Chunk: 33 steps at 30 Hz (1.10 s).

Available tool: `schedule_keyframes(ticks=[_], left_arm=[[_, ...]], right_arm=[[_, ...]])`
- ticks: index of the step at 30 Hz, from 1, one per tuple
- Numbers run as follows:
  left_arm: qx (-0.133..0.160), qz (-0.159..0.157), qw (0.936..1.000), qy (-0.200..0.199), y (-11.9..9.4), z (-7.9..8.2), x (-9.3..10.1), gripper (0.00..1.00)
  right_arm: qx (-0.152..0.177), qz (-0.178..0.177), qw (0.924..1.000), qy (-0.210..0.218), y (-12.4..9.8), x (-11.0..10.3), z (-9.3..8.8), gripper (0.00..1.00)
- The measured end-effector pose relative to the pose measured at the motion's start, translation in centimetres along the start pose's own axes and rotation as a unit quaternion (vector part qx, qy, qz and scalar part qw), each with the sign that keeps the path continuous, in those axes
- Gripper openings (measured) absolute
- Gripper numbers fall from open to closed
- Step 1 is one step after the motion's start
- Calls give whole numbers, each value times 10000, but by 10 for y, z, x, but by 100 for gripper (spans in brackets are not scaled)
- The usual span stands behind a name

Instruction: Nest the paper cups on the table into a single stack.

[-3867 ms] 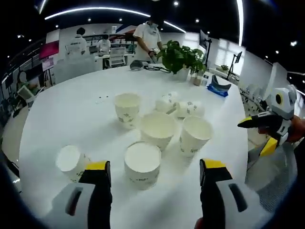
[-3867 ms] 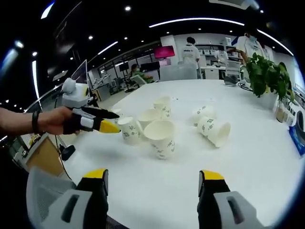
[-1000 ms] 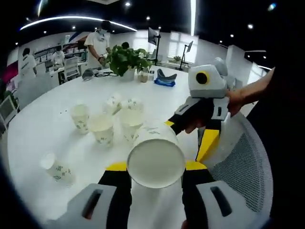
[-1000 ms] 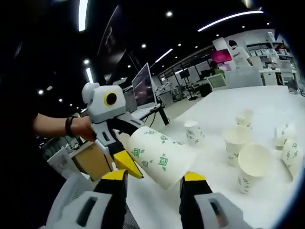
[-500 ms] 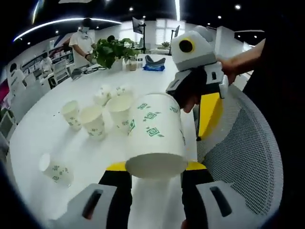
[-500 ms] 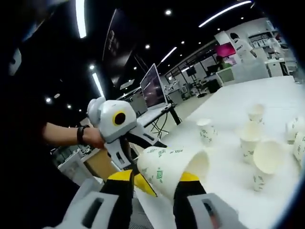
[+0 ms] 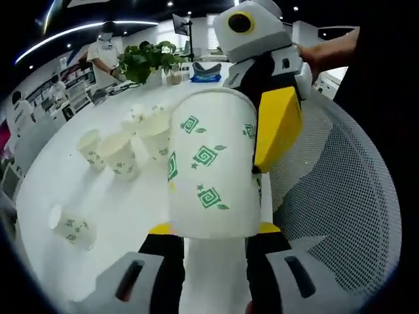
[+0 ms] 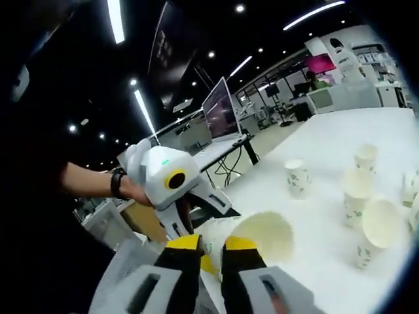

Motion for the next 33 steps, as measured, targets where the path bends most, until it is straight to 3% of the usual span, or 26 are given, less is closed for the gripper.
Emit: schedule_keyframes(ticks=[1,6,11,18,22,25,28,30,33], left_arm=[[79,-25,9999,-104,1,0,1,23],[134,44,9995,-270,4,0,6,27],[77,212,9990,-392,-1,-2,8,38],[263,818,9893,-1180,-7,-15,-5,54],[447,1050,9823,-1488,-13,-20,-9,58],[591,1179,9759,-1741,-18,-22,-13,58],[646,1250,9730,-1828,-21,-21,-10,58],[658,1310,9718,-1848,-22,-23,-11,58],[709,1358,9691,-1931,-24,-24,-12,58]], right_arm=[[-82,-7,10000,-32,1,0,0,0],[-454,-115,9986,-229,5,2,1,0],[-792,-371,9955,-368,3,7,3,0],[-1726,-737,9783,-884,-2,24,4,0],[-2326,-984,9591,-1276,0,37,5,0],[-2940,-1058,9361,-1616,3,46,4,0],[-3735,-971,8986,-2087,8,55,1,0],[-4043,-945,8790,-2345,12,59,-1,0],[-4103,-908,8753,-2391,17,60,1,0]])
Point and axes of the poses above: the point that each gripper's makers call its tool centre point, and the gripper's own axes: y roughly forward along the fingers, x roughly to its right, z roughly out of its top, the point moved 10 cm from there along -y, roughly backward along the fingers, and after that the axes turned 8 degrees about z, right-handed, at the moved point
